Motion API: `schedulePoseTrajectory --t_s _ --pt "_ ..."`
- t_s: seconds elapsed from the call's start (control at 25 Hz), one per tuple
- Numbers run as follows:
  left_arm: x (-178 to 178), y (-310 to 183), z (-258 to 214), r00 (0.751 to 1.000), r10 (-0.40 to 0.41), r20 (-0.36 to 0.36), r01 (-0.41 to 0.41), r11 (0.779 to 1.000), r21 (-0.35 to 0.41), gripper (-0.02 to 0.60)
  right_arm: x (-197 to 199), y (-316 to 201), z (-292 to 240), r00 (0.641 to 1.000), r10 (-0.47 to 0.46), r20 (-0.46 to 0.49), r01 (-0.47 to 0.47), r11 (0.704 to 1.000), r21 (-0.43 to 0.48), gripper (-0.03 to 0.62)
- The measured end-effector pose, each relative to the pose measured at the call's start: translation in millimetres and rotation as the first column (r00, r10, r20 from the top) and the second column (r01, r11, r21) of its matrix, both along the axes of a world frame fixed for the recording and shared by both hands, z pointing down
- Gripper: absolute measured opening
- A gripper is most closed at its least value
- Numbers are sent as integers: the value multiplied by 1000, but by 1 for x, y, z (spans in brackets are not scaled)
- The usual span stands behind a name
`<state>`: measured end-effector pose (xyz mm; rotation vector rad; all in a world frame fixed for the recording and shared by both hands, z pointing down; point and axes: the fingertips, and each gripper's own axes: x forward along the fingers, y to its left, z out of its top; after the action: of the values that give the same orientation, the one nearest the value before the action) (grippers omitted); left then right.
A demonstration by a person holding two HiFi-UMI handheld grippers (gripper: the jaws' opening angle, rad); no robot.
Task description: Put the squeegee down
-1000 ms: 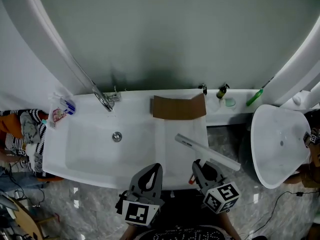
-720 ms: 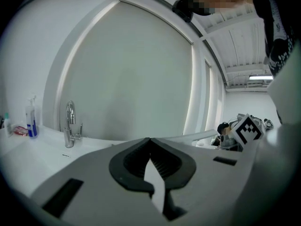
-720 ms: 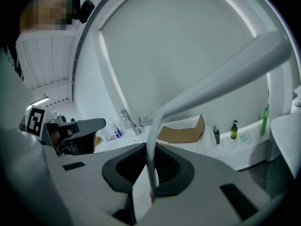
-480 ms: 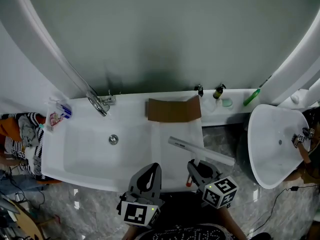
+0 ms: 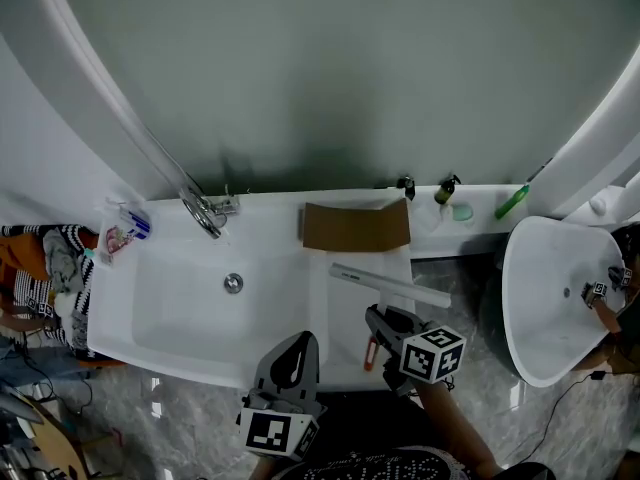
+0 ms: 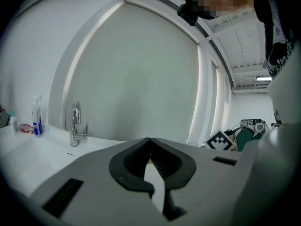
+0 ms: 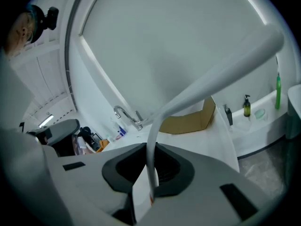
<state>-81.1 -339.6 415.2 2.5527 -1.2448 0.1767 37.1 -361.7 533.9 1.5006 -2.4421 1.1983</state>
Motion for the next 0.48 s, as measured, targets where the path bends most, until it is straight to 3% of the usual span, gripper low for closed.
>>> schedulePoseTrajectory --t_s 0.24,0.48 --pt "-1 -14 1 1000 -13 7 13 1000 -8 5 5 -38 44 995 21 94 -9 993 -120 52" --pt "5 -27 8 1000 -11 11 11 1000 -16 5 9 -56 79 994 33 107 -12 981 -193 53"
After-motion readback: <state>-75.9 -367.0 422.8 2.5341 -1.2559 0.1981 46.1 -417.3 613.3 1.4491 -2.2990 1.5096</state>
